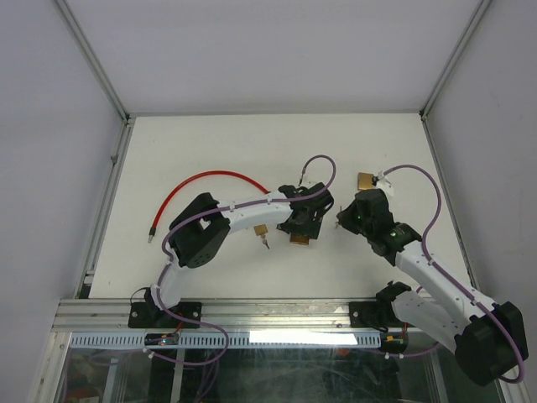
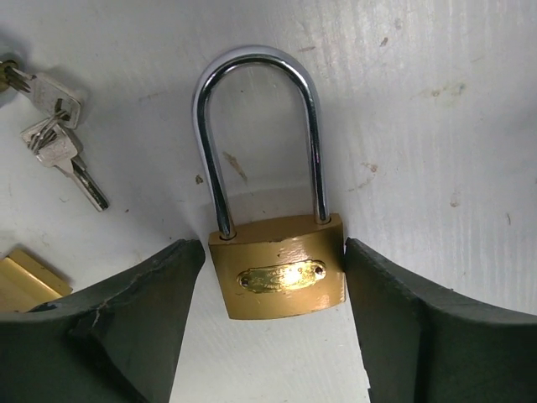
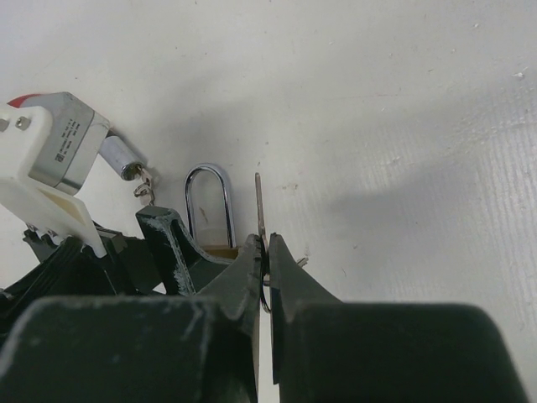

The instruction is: Unlock with the key

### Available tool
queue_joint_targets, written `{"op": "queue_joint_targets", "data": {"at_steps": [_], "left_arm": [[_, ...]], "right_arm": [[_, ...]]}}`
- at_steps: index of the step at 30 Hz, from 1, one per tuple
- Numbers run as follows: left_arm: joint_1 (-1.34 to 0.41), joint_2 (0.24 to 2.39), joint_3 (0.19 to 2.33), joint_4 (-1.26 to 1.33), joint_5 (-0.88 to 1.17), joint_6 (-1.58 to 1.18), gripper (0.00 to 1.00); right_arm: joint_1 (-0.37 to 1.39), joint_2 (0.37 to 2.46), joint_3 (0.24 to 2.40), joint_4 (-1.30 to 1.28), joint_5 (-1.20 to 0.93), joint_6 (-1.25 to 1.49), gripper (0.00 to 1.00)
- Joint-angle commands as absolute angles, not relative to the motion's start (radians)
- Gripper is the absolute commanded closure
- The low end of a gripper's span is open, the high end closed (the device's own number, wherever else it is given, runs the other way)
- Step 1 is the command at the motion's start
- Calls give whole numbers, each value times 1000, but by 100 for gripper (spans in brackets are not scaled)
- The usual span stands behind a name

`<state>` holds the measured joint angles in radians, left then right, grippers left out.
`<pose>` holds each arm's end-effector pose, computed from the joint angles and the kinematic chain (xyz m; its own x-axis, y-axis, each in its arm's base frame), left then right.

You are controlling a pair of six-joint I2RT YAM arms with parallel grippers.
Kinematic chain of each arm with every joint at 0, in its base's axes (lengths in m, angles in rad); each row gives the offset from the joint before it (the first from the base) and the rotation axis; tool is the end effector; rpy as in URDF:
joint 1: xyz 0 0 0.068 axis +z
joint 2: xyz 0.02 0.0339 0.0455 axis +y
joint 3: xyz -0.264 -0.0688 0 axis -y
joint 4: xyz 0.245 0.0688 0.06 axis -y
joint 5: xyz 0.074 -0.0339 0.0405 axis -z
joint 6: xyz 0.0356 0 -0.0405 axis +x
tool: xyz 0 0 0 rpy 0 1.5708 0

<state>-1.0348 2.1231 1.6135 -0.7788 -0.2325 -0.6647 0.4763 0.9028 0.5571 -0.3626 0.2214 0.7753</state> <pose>0.2276 -0.3672 0.1668 -0.8819 0.3093 -0.3558 0.3302 0.9439 0.0023 0.1723 0.0801 0.2235 -0.6223 0.4473 -0.6424 0.1910 0.8826 0.4295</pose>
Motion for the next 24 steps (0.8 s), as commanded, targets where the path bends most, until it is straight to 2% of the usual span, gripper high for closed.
{"op": "queue_joint_targets", "data": {"at_steps": [1, 5, 8, 18, 21, 24], "left_arm": [[-1040, 2172, 1629, -817, -261, -694, 32], [-1040, 2183, 1619, -845, -272, -696, 41], [-1039, 2167, 1592, -848, -305, -696, 45], [-1037, 2190, 1607, -885, -291, -644, 37], [-1037, 2208, 1613, -882, -277, -643, 38], [-1034, 2220, 1622, -880, -271, -640, 43]], "right_arm": [[470, 914, 601, -333, 211, 762, 100], [471, 932, 616, -336, 197, 752, 100], [470, 946, 623, -337, 175, 746, 100], [470, 1000, 653, -322, 119, 738, 100], [470, 1002, 655, -322, 115, 735, 100], [471, 1000, 654, -326, 113, 731, 100]]}}
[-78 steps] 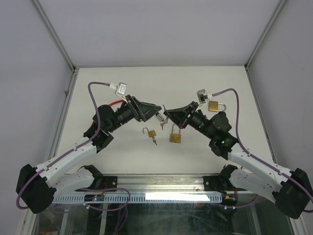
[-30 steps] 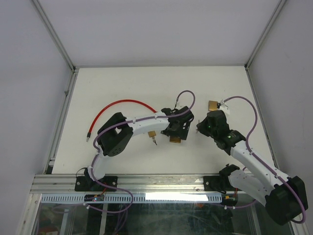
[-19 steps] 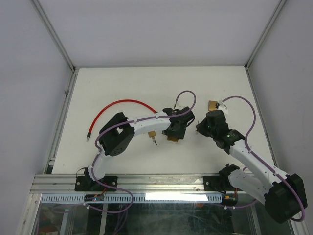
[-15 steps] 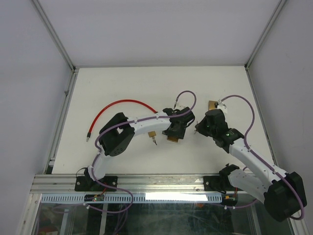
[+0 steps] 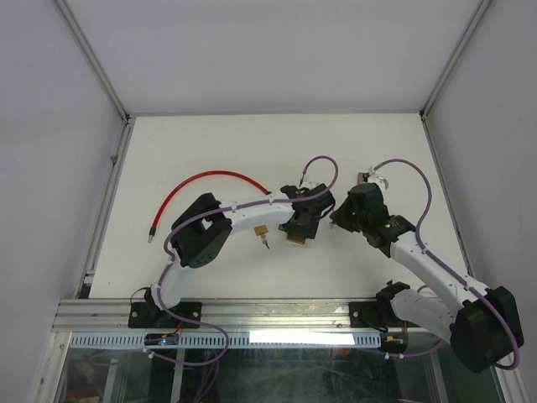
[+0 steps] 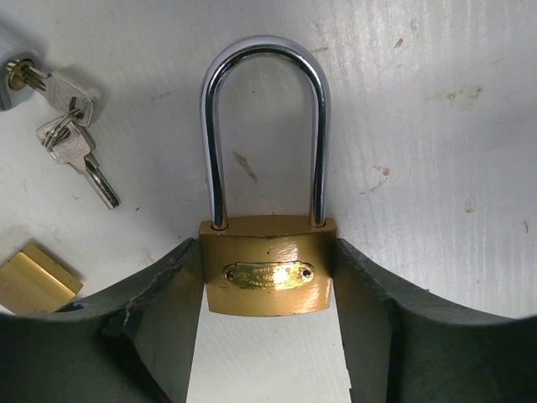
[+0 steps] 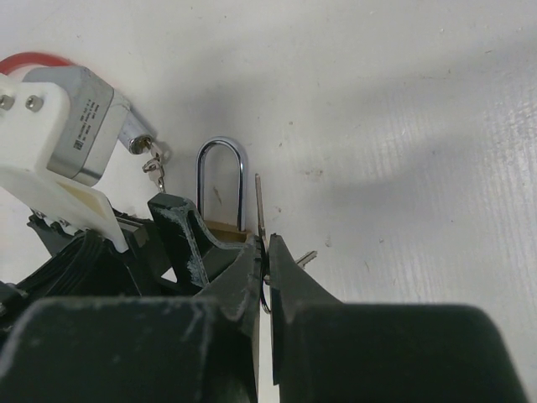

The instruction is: Unlock with the key

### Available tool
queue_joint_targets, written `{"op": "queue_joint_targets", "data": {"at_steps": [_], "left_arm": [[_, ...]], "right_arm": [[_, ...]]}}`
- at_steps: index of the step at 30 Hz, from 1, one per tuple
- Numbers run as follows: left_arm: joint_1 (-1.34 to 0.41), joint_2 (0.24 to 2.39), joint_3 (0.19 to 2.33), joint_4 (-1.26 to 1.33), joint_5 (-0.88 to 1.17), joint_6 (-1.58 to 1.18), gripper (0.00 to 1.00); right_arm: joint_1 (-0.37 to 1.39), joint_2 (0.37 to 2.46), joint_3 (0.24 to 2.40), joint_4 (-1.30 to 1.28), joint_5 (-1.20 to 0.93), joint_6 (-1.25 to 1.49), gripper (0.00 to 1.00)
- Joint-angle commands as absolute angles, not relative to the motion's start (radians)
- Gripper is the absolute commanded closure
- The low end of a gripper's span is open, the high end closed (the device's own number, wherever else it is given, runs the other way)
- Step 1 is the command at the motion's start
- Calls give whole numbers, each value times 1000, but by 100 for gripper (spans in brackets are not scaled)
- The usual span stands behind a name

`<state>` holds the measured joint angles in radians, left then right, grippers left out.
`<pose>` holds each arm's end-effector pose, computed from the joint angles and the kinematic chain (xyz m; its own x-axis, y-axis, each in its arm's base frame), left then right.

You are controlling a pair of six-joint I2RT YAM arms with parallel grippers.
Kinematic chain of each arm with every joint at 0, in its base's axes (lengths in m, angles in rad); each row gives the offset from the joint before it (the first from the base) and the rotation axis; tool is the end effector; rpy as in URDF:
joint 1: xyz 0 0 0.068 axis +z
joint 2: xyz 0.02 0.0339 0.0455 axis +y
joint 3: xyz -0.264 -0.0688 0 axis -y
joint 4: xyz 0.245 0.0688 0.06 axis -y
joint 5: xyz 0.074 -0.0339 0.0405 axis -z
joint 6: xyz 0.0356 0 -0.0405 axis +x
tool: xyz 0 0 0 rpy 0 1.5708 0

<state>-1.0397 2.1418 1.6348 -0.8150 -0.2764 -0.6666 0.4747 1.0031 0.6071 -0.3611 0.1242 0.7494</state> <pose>0.2275 -0.3681 0.1642 -0.8777 0.3197 -0.3571 0.3217 0.9452 0.0556 0.1859 0.0906 0.2219 -0.7016 0.3994 -0.5901 0.1427 0.8901 0.4328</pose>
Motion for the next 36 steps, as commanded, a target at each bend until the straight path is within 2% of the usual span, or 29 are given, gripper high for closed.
{"op": "queue_joint_targets", "data": {"at_steps": [1, 7, 17, 24, 29, 36], "left_arm": [[-1033, 2217, 1624, -879, -269, -644, 45], [-1010, 2119, 1613, -851, -238, -688, 60], [-921, 1896, 1588, -832, -228, -839, 72], [-837, 1764, 1496, -774, -164, -941, 76], [-817, 1711, 1467, -750, -144, -979, 77], [-800, 1657, 1430, -716, -109, -1051, 79]], "right_arm": [[471, 999, 654, -328, 111, 729, 100], [471, 980, 655, -323, 98, 713, 100], [478, 989, 654, -253, -46, 722, 100], [531, 997, 642, -200, -143, 744, 100], [616, 1005, 600, -61, -182, 790, 100], [724, 1097, 609, 60, -192, 820, 100]]}}
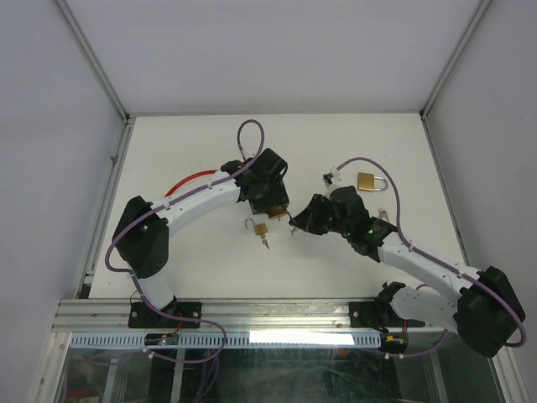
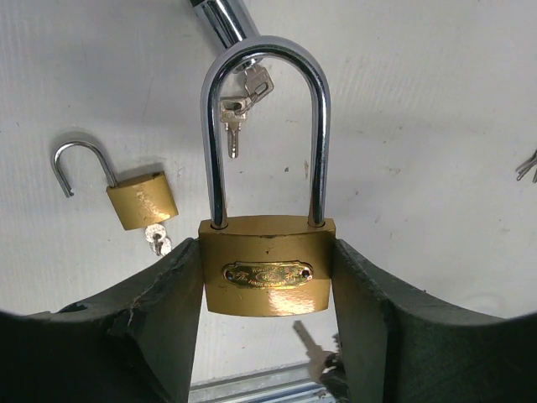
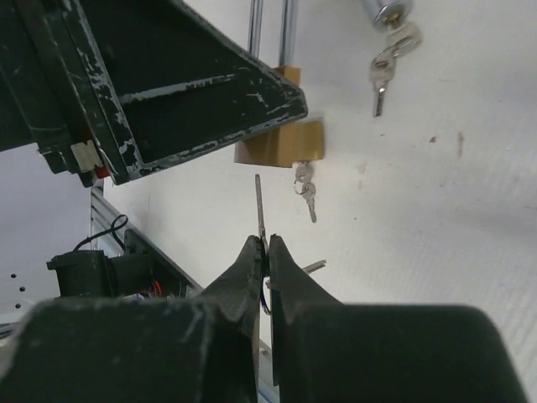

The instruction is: Unlock with the key

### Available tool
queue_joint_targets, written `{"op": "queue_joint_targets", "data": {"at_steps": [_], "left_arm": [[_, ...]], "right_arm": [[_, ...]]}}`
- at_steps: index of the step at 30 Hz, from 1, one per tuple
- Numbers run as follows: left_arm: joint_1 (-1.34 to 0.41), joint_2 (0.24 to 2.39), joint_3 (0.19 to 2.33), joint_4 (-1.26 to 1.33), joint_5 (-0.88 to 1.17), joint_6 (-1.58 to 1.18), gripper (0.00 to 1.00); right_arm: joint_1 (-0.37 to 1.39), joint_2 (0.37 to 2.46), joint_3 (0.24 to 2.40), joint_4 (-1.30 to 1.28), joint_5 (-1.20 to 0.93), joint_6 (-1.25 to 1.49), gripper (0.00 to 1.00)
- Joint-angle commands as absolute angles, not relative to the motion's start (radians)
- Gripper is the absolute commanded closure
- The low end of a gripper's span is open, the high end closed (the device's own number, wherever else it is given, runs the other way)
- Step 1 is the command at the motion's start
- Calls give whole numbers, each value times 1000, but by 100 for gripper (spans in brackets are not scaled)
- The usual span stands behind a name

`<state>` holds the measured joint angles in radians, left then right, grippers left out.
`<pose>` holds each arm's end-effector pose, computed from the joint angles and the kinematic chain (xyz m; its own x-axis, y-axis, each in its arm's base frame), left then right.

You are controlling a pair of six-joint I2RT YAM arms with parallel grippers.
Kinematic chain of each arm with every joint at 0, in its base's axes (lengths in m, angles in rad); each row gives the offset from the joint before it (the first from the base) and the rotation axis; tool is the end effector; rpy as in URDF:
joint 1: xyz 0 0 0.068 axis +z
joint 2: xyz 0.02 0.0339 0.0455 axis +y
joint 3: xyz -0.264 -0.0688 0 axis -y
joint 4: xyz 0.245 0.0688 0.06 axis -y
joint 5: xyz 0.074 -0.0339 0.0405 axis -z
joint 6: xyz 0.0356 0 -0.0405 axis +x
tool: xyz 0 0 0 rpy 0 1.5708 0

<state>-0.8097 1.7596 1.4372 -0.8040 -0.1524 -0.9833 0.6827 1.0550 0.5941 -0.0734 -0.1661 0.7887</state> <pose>0.2576 -0.2626 0.2535 -0.9034 -0.2444 -0.3524 -0.1466 0.9482 -0.2819 0.1746 0.1496 0.2324 -0.7982 0.2527 -0.5468 -0.2360 0.7039 0.6699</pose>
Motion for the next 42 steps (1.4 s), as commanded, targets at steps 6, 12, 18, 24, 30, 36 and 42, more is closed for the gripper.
{"op": "queue_joint_targets", "data": {"at_steps": [6, 12, 18, 24, 30, 36, 42], "left_arm": [[-785, 1609, 1386, -689, -95, -1099, 80], [-782, 1583, 1356, -665, -81, -1124, 82], [-782, 1565, 1336, -647, -75, -1145, 83], [-782, 1553, 1320, -636, -69, -1161, 83], [-782, 1535, 1294, -615, -60, -1187, 84], [-782, 1515, 1266, -592, -52, -1219, 85], [-781, 1482, 1231, -569, -57, -1264, 86]], "right_arm": [[747, 1127, 597, 98, -175, 869, 100], [750, 1130, 591, 113, -161, 870, 100], [750, 1146, 603, 131, -161, 870, 100], [750, 1136, 600, 131, -161, 870, 100], [750, 1121, 578, 129, -161, 870, 100], [750, 1095, 548, 131, -131, 936, 100], [750, 1086, 543, 128, -95, 990, 100]]}}
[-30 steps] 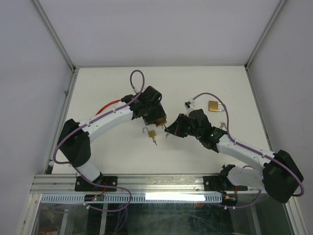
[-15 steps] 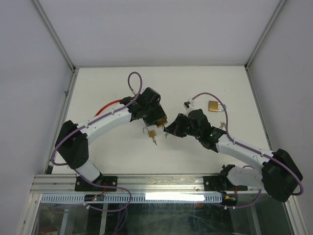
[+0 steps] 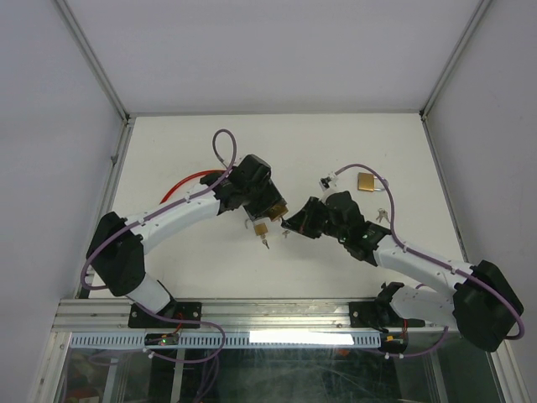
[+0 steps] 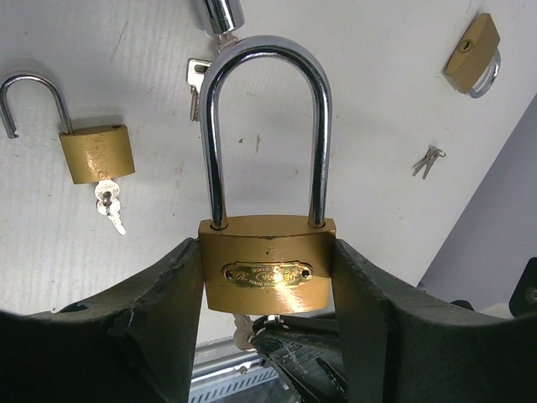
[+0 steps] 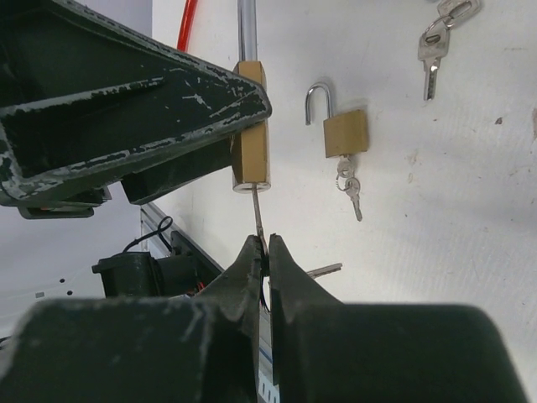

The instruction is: Unlock with the key

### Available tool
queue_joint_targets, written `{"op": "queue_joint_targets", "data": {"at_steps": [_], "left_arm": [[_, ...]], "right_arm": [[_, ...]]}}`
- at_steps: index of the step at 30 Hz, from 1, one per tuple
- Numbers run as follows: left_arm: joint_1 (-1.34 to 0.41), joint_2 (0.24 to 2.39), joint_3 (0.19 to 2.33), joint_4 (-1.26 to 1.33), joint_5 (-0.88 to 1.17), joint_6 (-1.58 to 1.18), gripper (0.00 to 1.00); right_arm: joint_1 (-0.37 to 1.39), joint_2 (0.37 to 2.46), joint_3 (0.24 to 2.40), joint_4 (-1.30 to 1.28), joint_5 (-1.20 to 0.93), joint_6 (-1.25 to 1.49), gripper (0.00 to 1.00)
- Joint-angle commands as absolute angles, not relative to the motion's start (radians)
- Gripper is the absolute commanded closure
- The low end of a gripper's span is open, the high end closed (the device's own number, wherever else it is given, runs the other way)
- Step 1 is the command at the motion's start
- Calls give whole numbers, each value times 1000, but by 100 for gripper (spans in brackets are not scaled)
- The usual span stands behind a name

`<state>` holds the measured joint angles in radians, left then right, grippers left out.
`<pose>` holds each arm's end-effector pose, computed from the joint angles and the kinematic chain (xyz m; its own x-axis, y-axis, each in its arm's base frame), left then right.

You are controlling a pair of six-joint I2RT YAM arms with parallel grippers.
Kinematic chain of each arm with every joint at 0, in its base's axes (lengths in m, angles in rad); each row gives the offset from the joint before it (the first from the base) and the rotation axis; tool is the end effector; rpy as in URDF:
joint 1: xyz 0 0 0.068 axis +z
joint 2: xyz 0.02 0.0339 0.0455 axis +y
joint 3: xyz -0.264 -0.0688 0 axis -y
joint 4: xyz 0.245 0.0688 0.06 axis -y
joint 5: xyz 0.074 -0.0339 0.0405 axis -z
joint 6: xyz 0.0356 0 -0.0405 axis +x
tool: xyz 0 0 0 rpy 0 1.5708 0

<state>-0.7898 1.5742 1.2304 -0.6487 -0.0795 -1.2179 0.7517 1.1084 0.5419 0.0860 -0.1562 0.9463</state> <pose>0.2355 -0.2335 0.2597 -0.8394 -0.4819 -0.2513 -0.3191 0.8113 -0.4899 0.1701 0.1665 0.2185 -0.8264 0.3245 -0.4601 -0.1794 0.6229 0.7614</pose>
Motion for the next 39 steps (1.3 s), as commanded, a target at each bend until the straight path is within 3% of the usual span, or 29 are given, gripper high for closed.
{"op": "queue_joint_targets", "data": {"at_steps": [1, 20, 29, 39], "left_arm": [[-781, 1481, 1231, -568, -55, -1267, 86], [-806, 1447, 1185, -540, -72, -1257, 94], [-840, 1436, 1178, -533, -68, -1259, 98], [-845, 1242, 1028, -217, -66, -1191, 100]], "right_arm": [[750, 1089, 546, 130, -95, 990, 100], [743, 1182, 667, 164, -52, 881, 100], [738, 1269, 745, 309, -52, 880, 100], [700, 1234, 745, 446, -190, 809, 100]]}}
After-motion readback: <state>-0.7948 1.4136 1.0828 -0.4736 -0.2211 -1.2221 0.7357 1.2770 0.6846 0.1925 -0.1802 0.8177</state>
